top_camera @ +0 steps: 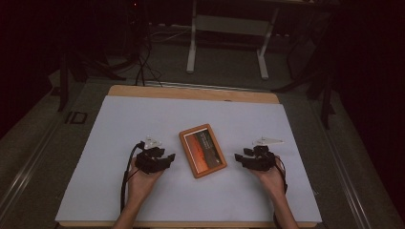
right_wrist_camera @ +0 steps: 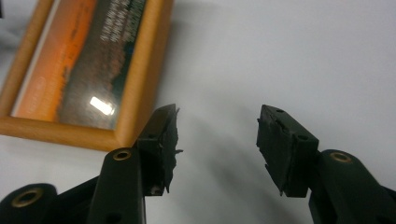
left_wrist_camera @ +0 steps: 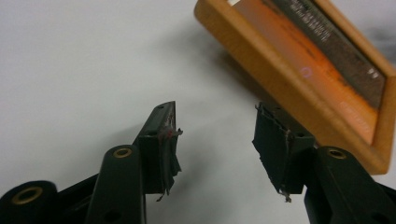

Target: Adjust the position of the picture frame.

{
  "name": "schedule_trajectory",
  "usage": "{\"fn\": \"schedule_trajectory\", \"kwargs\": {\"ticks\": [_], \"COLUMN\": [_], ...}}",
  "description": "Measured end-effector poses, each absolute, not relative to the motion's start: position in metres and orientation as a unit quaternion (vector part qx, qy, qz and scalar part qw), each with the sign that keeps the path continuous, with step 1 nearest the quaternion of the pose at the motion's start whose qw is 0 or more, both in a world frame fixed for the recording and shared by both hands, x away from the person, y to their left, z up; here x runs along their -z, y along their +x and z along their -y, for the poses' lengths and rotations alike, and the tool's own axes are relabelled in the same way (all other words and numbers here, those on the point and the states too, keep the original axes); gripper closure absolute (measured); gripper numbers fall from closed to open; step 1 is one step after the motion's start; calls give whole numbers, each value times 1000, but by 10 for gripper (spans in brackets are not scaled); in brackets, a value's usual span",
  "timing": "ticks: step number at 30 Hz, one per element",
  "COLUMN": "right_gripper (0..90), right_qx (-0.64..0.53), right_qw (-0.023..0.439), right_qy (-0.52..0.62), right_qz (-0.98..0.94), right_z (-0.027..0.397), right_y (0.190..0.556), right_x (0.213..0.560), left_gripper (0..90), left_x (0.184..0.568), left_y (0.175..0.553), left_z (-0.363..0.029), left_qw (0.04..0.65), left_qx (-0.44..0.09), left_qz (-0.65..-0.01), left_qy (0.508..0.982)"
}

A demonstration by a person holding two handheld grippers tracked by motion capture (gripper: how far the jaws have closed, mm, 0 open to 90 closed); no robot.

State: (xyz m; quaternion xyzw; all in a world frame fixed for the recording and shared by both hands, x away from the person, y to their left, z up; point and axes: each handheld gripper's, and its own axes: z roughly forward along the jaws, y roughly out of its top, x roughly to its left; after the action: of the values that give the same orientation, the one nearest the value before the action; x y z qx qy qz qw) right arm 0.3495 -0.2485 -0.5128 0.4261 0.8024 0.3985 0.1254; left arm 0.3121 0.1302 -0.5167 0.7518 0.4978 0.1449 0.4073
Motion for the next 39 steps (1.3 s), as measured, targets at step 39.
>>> {"fn": "schedule_trajectory", "kwargs": {"ticks": [39], "right_gripper": [592], "right_qx": [-398], "right_qw": [68], "right_qy": [371], "right_qz": [-836], "right_z": [181], "right_y": [377], "right_x": [511], "left_gripper": [308], "left_x": [523], "left_y": [331], "left_z": [-78], "left_qw": [407], "left_qx": [-108], "left_qz": [-488], "left_qy": [765]}}
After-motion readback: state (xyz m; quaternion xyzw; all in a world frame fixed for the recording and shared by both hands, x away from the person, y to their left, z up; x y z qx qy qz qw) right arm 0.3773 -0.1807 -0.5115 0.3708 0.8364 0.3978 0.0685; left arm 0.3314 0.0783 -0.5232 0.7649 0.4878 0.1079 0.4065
